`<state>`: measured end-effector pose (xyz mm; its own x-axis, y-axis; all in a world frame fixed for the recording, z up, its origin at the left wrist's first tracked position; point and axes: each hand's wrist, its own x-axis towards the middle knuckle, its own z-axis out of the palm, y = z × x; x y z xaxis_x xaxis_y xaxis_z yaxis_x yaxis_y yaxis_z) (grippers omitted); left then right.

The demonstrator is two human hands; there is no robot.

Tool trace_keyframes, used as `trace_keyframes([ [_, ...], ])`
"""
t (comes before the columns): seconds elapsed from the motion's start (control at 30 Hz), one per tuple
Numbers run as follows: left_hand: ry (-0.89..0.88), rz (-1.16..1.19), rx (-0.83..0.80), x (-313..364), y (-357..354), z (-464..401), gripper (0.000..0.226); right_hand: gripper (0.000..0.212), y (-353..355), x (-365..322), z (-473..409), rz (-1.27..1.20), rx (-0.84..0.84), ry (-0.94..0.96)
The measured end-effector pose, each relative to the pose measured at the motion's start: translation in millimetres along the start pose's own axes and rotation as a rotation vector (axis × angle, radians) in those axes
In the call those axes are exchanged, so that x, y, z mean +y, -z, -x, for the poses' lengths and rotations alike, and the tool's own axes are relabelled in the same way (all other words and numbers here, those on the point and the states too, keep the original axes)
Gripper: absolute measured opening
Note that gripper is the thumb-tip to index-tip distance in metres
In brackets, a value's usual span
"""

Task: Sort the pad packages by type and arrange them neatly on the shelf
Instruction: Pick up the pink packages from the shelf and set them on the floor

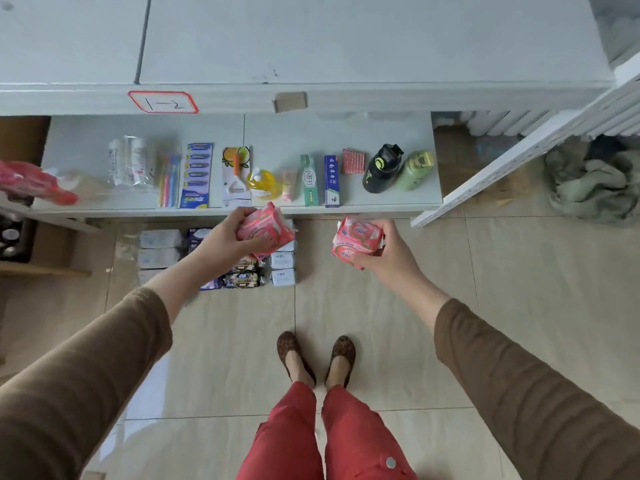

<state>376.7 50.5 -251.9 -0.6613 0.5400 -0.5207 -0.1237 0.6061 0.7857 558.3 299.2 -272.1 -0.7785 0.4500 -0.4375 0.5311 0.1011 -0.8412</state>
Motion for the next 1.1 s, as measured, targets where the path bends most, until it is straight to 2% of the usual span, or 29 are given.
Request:
trace_keyframes([
  [0.13, 0.094, 0.000, -0.060, -65.6, -37.5, -32.9, 0.047, 0.059, -25.8, 66.5, -20.6, 0.035, -0.031, -0.074],
  [0.3, 0.173, -0.061, -0.164, -150.7, -81.2, -97.2, 0.046, 0.052, -70.9, 154.2, -53.6, 0.073, -0.027, -0.133],
  [0.47, 0.201, -0.152, -0.228, -227.1, -116.9, -175.8, 0.037, 0.050, -121.2, 239.5, -102.4, 0.126, -0.018, -0.147],
  [0.57, 0.159, -0.257, -0.248, -266.4, -133.6, -224.7, 0.038, 0.053, -147.6, 287.2, -138.3, 0.152, -0.002, -0.132],
  [0.73, 0.009, -0.529, -0.144, -314.6, -159.2, -304.5, 0.066, 0.062, -181.2, 352.3, -202.9, 0.274, -0.004, -0.086],
  [0.93, -0.095, -0.683, -0.021, -348.4, -184.5, -400.8, 0.059, 0.047, -213.6, 409.9, -277.7, 0.373, -0.060, -0.019],
  [1.1, -0.188, -0.862, 0.068, -364.5, -199.9, -466.4, 0.058, 0.046, -230.3, 439.2, -332.5, 0.432, -0.066, 0.054],
])
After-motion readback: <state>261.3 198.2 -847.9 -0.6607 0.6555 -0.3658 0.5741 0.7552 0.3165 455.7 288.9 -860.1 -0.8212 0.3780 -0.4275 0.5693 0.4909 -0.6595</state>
